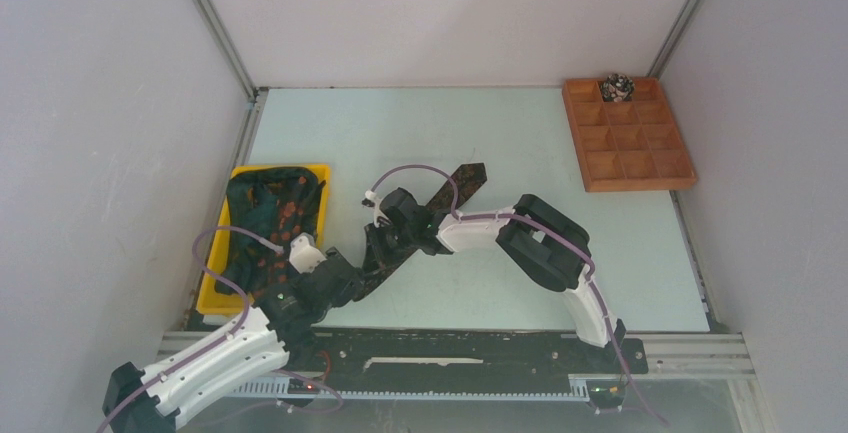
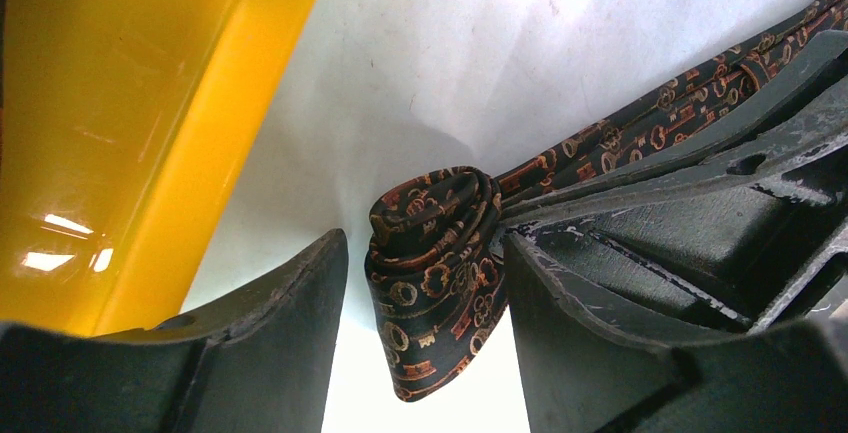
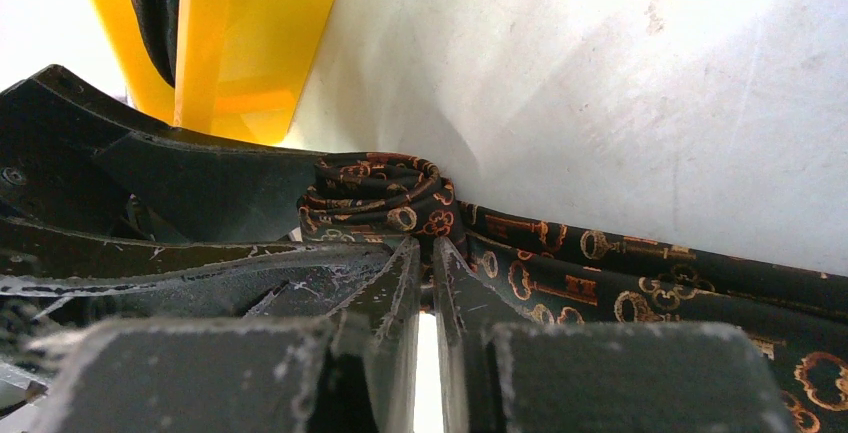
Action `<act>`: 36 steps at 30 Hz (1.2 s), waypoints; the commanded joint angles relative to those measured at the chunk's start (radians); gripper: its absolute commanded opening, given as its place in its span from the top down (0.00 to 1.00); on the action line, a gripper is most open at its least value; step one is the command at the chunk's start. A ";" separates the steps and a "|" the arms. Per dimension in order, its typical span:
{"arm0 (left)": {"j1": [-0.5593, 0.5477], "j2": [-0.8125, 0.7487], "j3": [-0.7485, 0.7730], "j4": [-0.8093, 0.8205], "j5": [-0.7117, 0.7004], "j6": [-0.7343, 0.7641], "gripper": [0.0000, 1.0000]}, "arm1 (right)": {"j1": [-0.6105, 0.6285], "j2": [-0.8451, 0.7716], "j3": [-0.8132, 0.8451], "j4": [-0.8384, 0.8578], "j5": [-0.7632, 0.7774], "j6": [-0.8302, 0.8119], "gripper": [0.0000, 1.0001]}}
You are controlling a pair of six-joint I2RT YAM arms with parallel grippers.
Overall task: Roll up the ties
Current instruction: Roll the tie at the center of the board.
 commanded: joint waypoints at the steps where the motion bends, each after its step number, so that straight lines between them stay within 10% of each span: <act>1: 0.002 0.006 -0.004 -0.007 -0.073 -0.041 0.34 | 0.012 0.014 0.017 -0.035 0.006 -0.029 0.88; 21: 0.002 0.120 -0.006 0.117 -0.065 0.019 0.68 | 0.012 0.011 0.017 -0.025 -0.014 -0.028 0.89; 36: 0.001 0.385 0.275 -0.090 0.049 0.213 0.82 | -0.115 -0.122 0.034 -0.160 0.035 -0.078 0.87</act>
